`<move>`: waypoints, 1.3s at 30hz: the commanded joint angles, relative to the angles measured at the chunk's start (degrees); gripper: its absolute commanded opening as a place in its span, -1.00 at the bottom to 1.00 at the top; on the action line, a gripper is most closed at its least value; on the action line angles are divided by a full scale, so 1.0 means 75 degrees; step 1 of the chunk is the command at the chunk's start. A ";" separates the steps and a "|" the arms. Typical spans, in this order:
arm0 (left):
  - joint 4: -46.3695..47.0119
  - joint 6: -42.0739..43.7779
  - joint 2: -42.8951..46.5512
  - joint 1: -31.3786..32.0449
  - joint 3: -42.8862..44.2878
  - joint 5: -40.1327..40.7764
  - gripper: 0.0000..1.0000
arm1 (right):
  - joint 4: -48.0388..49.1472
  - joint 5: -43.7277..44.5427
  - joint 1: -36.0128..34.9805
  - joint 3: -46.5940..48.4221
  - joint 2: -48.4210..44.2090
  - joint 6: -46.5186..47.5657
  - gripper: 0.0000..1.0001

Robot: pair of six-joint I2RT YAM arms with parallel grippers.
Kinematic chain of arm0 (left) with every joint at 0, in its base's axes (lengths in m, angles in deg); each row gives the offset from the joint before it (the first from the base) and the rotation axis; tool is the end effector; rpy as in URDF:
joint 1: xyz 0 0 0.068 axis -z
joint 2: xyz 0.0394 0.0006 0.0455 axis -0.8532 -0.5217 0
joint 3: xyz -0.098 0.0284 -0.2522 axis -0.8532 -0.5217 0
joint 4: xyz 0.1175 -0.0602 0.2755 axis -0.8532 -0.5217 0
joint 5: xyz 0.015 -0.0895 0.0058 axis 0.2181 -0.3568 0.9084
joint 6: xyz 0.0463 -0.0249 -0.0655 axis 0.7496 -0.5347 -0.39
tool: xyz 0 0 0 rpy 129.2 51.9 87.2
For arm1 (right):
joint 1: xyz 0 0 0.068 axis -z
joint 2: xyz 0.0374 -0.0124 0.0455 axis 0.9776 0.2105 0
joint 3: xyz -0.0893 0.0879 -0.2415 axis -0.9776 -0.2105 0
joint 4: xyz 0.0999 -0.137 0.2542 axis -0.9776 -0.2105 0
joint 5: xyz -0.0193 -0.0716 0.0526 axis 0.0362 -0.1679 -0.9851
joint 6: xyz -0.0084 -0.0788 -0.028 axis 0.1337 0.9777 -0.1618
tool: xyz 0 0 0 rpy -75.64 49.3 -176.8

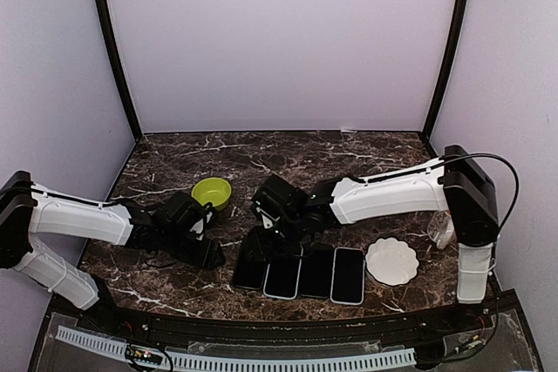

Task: Put the phone into the phone case
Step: Place the phone with the phone case at the center of the board, then reset both arms

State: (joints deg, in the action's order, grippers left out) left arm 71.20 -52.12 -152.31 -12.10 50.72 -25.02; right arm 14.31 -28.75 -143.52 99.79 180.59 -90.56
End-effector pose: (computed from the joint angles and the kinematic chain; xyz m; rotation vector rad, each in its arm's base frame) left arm 0.2039 -0.2217 0.0852 0.4002 2.6139 -0.5858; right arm 0.1886 0.4455 0.1191 -0.5162 2.7846 0.8329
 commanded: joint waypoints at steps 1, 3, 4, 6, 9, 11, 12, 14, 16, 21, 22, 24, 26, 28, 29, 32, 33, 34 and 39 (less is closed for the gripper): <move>-0.0081 -0.0007 0.0019 0.0034 0.0094 0.0098 0.11 | -0.0591 0.0246 -0.0057 0.0456 -0.0044 0.0417 0.05; -0.0115 0.0005 0.0022 0.0044 0.0109 0.0126 0.10 | -0.0734 0.0405 -0.0057 0.0398 -0.0109 0.0416 0.00; -0.0111 0.0004 0.0019 0.0050 0.0106 0.0124 0.10 | -0.0784 0.0488 -0.0043 0.0377 -0.0130 0.0412 -0.02; -0.0061 -0.0017 0.0002 0.0076 0.0104 0.0067 0.08 | -0.0966 0.0674 -0.0043 0.0427 -0.0145 0.0447 -0.04; 0.0025 -0.0074 -0.0091 0.0167 0.0152 -0.0028 0.05 | -0.1183 0.1028 -0.0035 0.0447 -0.0330 0.0496 -0.03; 0.0042 -0.0054 -0.0176 0.0283 0.0207 -0.0086 0.03 | -0.1227 0.1277 0.0043 0.0308 -0.0593 0.0555 0.00; 0.0008 -0.0043 -0.0203 0.0359 0.0294 -0.0049 0.02 | -0.1250 0.1446 0.0099 0.0214 -0.0752 0.0598 0.01; -0.0134 -0.0010 -0.0212 0.0433 0.0437 0.0074 0.02 | -0.1293 0.1710 0.0278 -0.0012 -0.1162 0.0788 0.07; -0.0189 0.0091 -0.0077 0.0438 0.0549 0.0163 0.02 | -0.1305 0.2023 0.0504 -0.0283 -0.1628 0.0937 0.21; -0.0183 0.0741 0.0714 0.0434 0.0850 0.0884 0.23 | -0.1121 0.2636 0.1281 -0.0964 -0.2979 0.1543 0.97; -0.0151 0.0859 0.0923 0.0430 0.0929 0.1286 0.36 | -0.1039 0.2707 0.1489 -0.1098 -0.3266 0.1774 0.97; 0.0024 0.1249 0.1219 0.0413 0.1066 0.1962 0.58 | -0.0847 0.2638 0.2100 -0.1369 -0.3846 0.2063 0.97; 0.0291 0.1560 0.1476 0.0344 0.1181 0.2699 0.86 | -0.0585 0.2389 0.2806 -0.1656 -0.4461 0.2467 0.97; 0.0761 0.1855 0.1704 0.0100 0.1172 0.3074 0.96 | -0.0228 0.2301 0.3517 -0.1962 -0.5059 0.2966 0.97; 0.0907 0.1958 0.1763 -0.0232 0.1165 0.3026 0.97 | -0.0060 0.2327 0.3875 -0.2132 -0.5335 0.3205 0.97; 0.1352 0.1924 0.2019 -0.1313 0.1168 0.2546 0.98 | 0.0459 0.1677 0.5394 -0.2590 -0.6144 0.3752 0.97; 0.1448 0.1931 0.2116 -0.1498 0.1170 0.2451 0.97 | 0.0556 0.1357 0.5907 -0.2700 -0.6325 0.3828 0.97; 0.1632 0.2044 0.2162 -0.1815 0.1170 0.2521 0.97 | 0.0625 0.0987 0.6431 -0.2786 -0.6460 0.3905 0.97; 0.2544 0.2725 0.2310 -0.2909 0.1136 0.2622 0.98 | 0.1686 0.0034 0.8345 -0.3609 -0.7155 0.4385 0.97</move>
State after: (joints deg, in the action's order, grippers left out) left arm 82.91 -36.54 -136.49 -29.17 58.46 -5.89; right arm 18.05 -20.75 -88.04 77.54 130.39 -62.72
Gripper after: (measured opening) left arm 0.987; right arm 0.985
